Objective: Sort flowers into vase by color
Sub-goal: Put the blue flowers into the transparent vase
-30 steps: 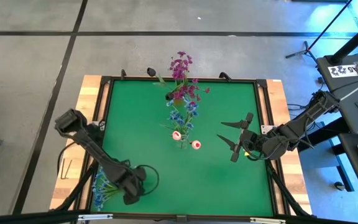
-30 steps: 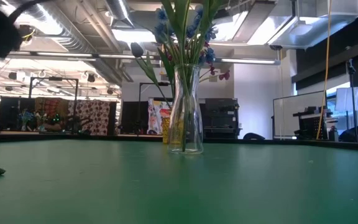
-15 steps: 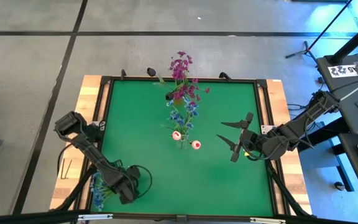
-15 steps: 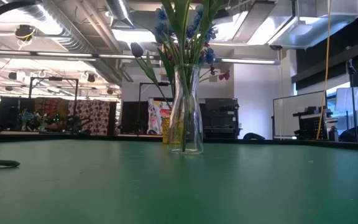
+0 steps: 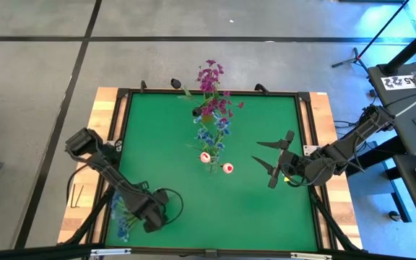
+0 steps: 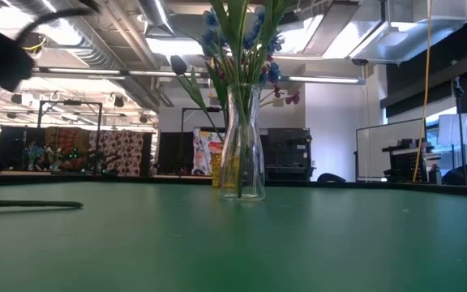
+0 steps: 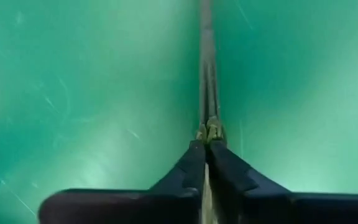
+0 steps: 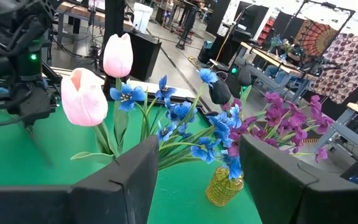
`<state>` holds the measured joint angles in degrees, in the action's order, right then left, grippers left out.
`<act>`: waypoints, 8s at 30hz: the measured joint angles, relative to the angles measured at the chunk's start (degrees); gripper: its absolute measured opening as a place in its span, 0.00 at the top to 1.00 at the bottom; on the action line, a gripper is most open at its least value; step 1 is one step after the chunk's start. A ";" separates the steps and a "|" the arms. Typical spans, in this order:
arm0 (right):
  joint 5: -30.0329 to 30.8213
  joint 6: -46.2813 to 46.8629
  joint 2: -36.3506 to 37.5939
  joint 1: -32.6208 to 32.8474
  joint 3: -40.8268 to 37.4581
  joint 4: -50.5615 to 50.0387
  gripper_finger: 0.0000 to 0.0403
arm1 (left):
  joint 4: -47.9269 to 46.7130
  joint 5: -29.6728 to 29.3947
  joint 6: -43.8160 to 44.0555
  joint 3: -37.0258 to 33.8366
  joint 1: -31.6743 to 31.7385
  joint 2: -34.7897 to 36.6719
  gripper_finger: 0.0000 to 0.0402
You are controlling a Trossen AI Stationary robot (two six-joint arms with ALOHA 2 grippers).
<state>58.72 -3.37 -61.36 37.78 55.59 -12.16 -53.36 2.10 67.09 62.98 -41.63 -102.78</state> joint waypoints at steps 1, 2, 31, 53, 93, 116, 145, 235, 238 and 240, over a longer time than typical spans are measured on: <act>0.00 -0.13 0.00 0.00 0.00 0.00 0.45 | -0.06 0.08 -0.40 0.00 0.67 0.00 0.98; 0.00 -0.31 0.00 0.01 0.00 0.01 0.45 | -0.20 0.50 -1.16 0.00 1.36 0.00 0.98; -21.89 -13.03 -5.75 1.49 0.00 8.46 0.45 | -6.89 -9.04 -9.75 14.96 7.95 12.24 1.00; -15.44 -40.45 -31.96 3.82 14.20 18.24 0.45 | 7.22 -7.39 -10.80 17.71 11.70 12.17 1.00; -12.81 -47.55 -45.09 -2.48 23.23 17.48 0.93 | 14.55 -7.05 -15.26 17.73 11.80 12.17 1.00; -10.48 -45.95 -45.09 -2.31 23.23 13.43 0.97 | 16.24 -7.66 -17.81 17.73 10.36 12.15 1.00; -12.96 -53.93 -45.03 -0.68 23.23 15.63 0.57 | 15.55 -6.06 -16.24 17.73 13.25 12.15 1.00; -23.76 -32.79 -29.94 1.62 23.26 10.40 0.97 | 17.12 -31.60 -39.51 17.70 13.18 27.90 0.64; -28.67 -30.95 -26.64 1.64 23.04 10.11 0.96 | 17.07 -35.35 -40.72 17.70 11.96 29.72 0.64; -32.39 -29.74 -24.42 1.64 22.15 10.13 0.97 | 16.88 -37.30 -40.83 17.71 11.21 30.21 0.64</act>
<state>26.33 -33.11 -85.78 39.42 77.74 -2.03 -36.48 -35.20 26.26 80.69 -30.42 -72.57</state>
